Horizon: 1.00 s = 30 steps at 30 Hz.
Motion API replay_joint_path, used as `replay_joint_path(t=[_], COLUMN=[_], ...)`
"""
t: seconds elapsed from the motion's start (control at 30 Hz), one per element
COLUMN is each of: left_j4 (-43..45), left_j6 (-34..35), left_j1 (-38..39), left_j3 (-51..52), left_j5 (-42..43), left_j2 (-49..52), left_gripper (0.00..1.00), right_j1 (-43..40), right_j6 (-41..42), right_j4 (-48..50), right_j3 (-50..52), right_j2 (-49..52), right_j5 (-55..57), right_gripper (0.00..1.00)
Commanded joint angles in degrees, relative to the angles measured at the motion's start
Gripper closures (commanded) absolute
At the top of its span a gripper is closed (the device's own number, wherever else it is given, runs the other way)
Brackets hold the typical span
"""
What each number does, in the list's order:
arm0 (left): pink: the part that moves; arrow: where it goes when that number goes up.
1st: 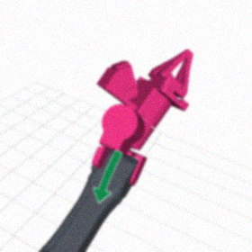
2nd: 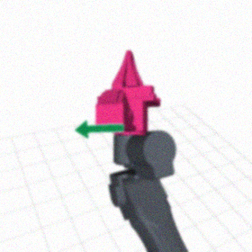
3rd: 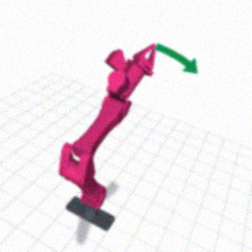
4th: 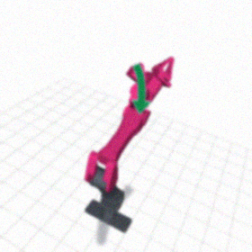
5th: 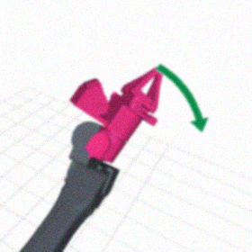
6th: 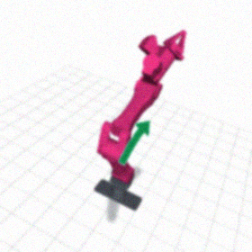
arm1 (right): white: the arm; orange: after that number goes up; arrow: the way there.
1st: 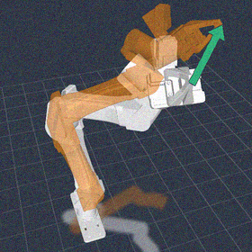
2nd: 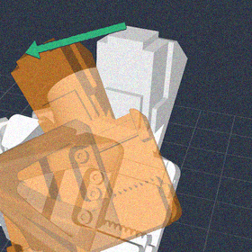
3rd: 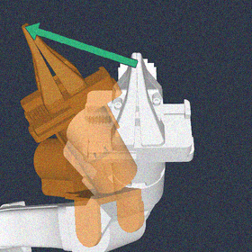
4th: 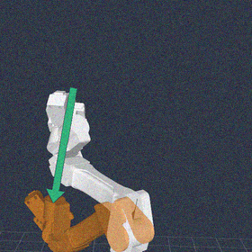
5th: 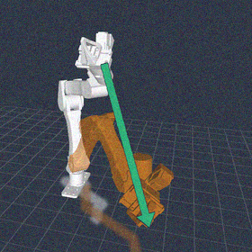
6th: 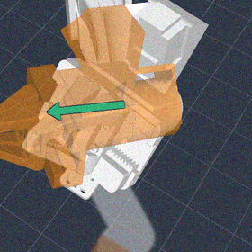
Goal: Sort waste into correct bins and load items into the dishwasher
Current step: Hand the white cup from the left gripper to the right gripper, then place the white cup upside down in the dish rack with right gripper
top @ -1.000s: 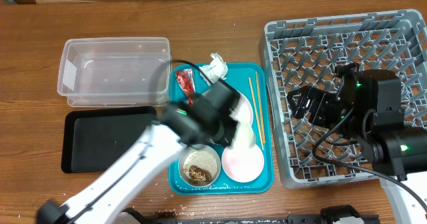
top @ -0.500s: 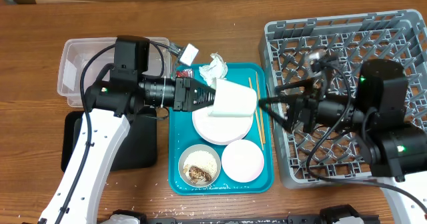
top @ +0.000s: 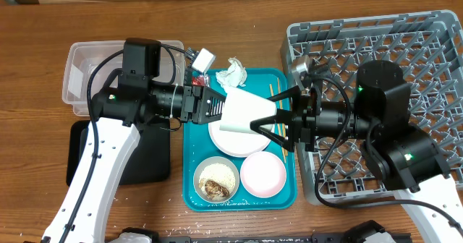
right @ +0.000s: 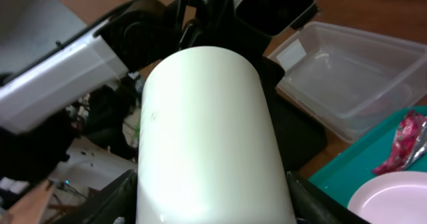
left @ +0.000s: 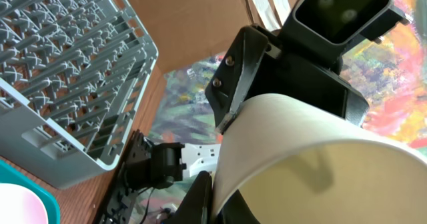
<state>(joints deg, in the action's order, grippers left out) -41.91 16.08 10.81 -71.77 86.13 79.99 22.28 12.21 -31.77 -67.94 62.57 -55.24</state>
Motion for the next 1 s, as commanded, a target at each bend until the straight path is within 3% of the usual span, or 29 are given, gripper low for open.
replay_joint_path(t=[0.0,0.07,0.1,0.2,0.23,0.27,0.4,0.47,0.57,0.63,0.8,0.97], left_j4=[0.4,0.4,0.4,0.4,0.4,0.4,0.0,-1.7,-8.1,-11.5,-15.3,-17.3], left_j6=[-1.1,-1.1,-1.1,-1.0,-1.0,-1.0,-1.1,-2.7,-3.8,-4.2,-6.0,-8.6], left_j1=[0.5,0.7,0.8,0.8,0.8,0.8,0.1,-0.9,-3.2,-4.9,-6.7,-6.7], left_j3=[-1.0,-1.0,-1.0,-1.0,-1.0,-1.0,-1.0,-1.0,-1.0,-1.0,-1.6,-1.9], left_j5=[-0.2,-1.5,-2.4,-3.7,-4.7,-5.9,-10.5,-16.9,-34.1,-38.2,-37.4,-37.9], left_j2=[-0.6,-0.6,-0.6,-0.6,-0.6,-0.6,-0.6,-0.6,-0.6,-0.6,-1.0,-3.6], left_gripper=[0.96,0.94,0.89,0.71,0.48,0.00,0.00,0.00,0.00,0.00,0.00,0.00], right_j1=[1.6,1.9,1.9,1.9,1.9,1.8,0.4,-1.0,-3.7,-5.8,-9.7,-10.9], right_j6=[1.3,1.3,1.3,1.3,1.3,1.3,1.2,0.9,0.9,1.2,9.0,15.1], right_j4=[0.5,0.7,0.7,0.6,0.6,0.6,-1.9,-4.5,-10.4,-16.0,-30.4,-42.7], right_j3=[-1.1,-1.1,-1.1,-1.1,-1.1,-1.1,-1.2,-1.2,-1.2,-1.2,-1.2,-1.1], right_j2=[0.8,0.8,0.6,0.2,-0.2,-0.5,-2.7,-5.1,-9.2,-12.1,-14.1,-10.7], right_j5=[1.2,1.1,1.1,1.2,1.2,1.7,7.7,11.9,21.0,28.0,46.2,53.7], right_gripper=[0.41,0.47,0.54,0.59,0.59,0.59,0.60,0.59,0.59,0.59,0.60,0.60])
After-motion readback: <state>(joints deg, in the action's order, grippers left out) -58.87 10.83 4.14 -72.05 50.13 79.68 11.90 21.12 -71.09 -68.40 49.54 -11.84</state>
